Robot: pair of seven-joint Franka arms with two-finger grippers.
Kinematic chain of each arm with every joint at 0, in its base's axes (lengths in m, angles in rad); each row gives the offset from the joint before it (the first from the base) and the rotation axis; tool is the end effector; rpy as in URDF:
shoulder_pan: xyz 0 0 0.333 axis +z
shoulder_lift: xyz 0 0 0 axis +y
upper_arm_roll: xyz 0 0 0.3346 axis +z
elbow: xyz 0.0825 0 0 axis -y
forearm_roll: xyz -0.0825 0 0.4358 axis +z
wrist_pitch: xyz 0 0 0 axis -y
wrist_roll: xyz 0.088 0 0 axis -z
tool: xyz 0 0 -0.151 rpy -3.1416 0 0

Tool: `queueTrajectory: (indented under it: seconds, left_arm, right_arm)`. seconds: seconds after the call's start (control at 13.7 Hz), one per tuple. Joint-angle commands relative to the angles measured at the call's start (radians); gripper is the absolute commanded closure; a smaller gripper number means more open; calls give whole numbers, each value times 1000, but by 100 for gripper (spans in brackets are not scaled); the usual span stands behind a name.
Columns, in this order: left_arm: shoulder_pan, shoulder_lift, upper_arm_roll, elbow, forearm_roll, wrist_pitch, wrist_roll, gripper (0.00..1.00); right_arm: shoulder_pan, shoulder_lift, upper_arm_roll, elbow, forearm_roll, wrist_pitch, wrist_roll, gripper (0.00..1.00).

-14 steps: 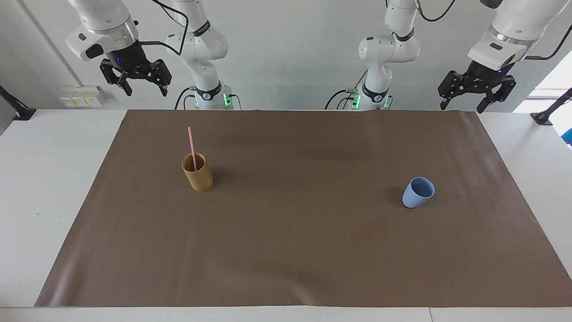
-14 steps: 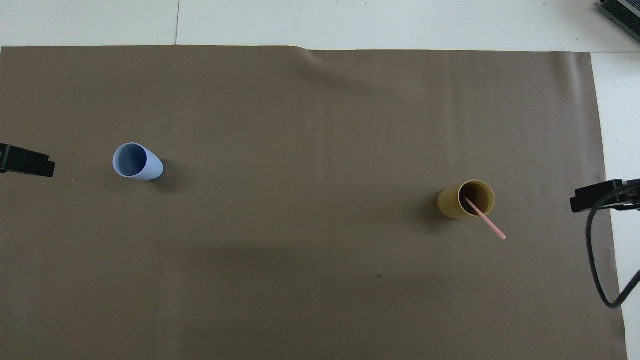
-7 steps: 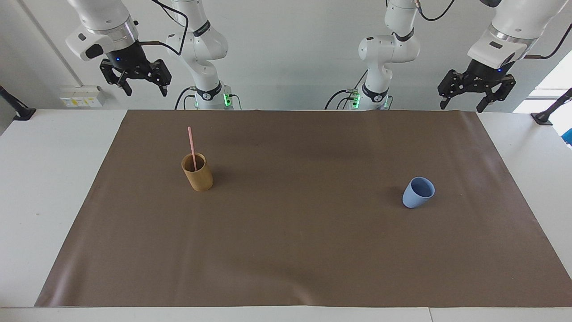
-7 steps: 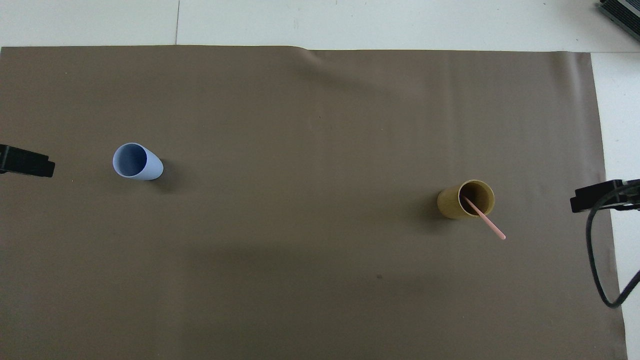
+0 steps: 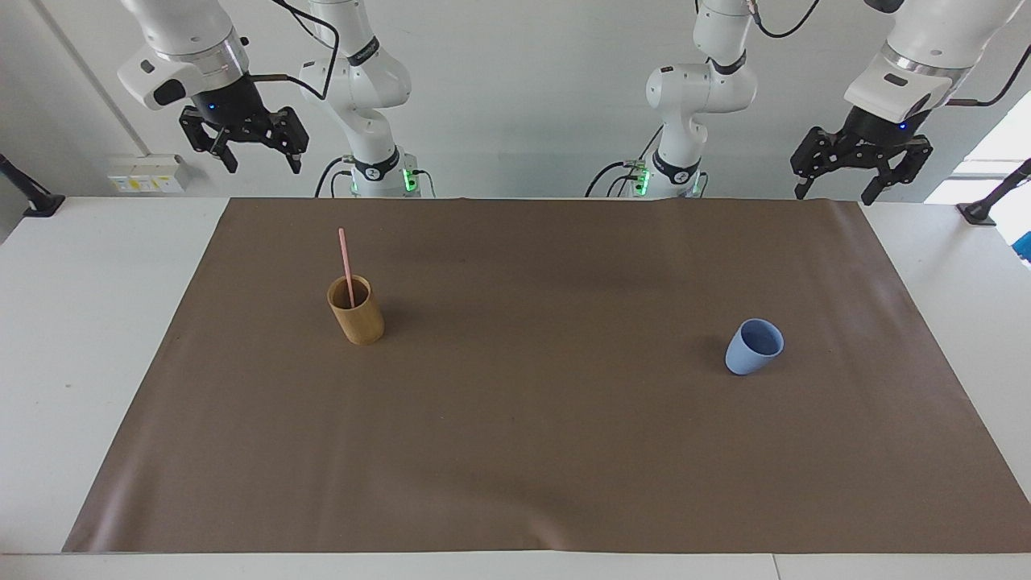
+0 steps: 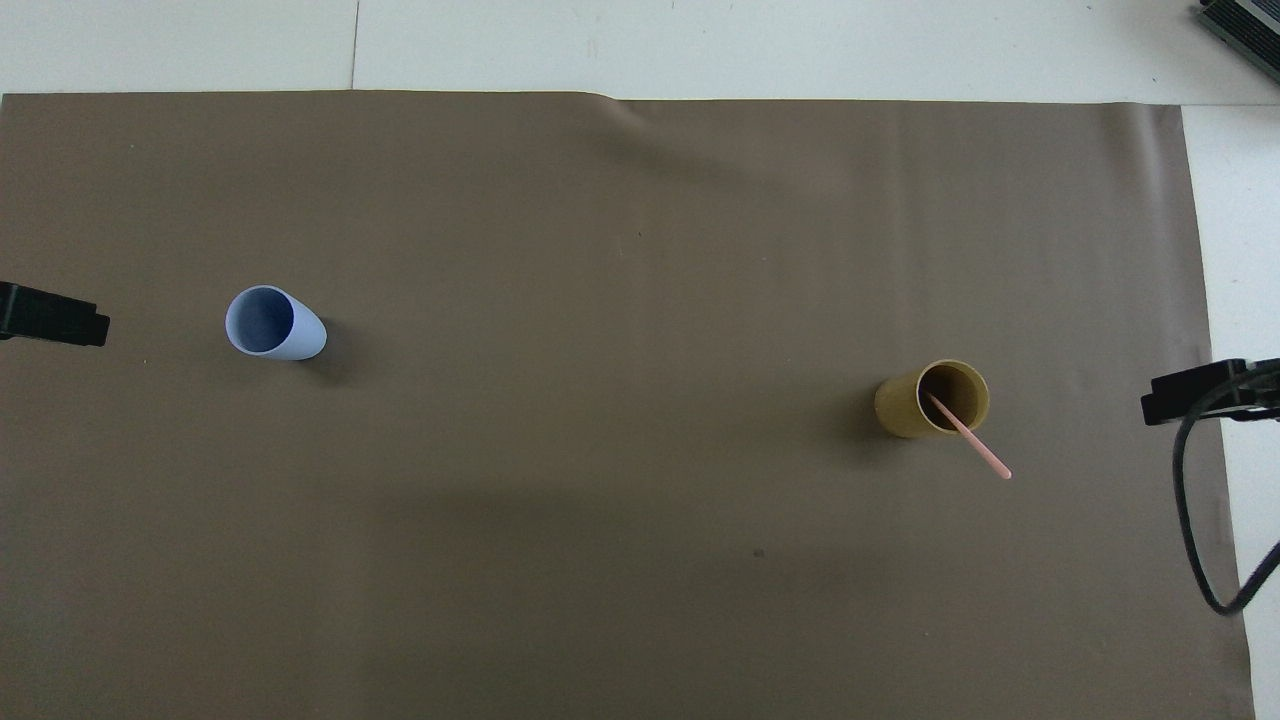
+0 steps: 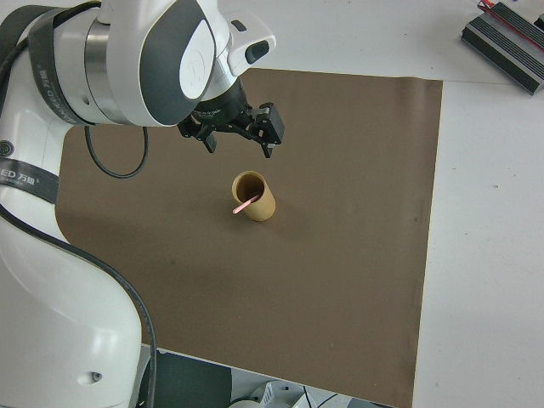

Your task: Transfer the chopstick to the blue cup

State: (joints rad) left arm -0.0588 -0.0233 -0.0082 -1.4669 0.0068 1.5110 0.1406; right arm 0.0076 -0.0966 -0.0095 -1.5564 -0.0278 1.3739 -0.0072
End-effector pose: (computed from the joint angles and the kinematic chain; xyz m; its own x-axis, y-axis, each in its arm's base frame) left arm 0.5932 -0.0388 0.6618 0.9764 -0.2056 0.0657 -0.2049 -0.9786 -0.0163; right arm 0.5485 -0.0059 0.6463 0.9963 0.0000 -0.0859 0.0022 -0.9997 0.0261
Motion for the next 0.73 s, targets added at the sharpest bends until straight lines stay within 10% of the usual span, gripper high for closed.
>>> queueTrajectory:
  seconds: [0.0,0.66]
  left_arm:
    - [-10,-21,10,-38,-5,54,13,0]
    - [5,84,11,-312,-8,471,8,0]
  right_arm:
    - [-9,-25,0,-27,6,-1,-17,0]
    - [-9,-25,0,-27,6,-1,-17,0]
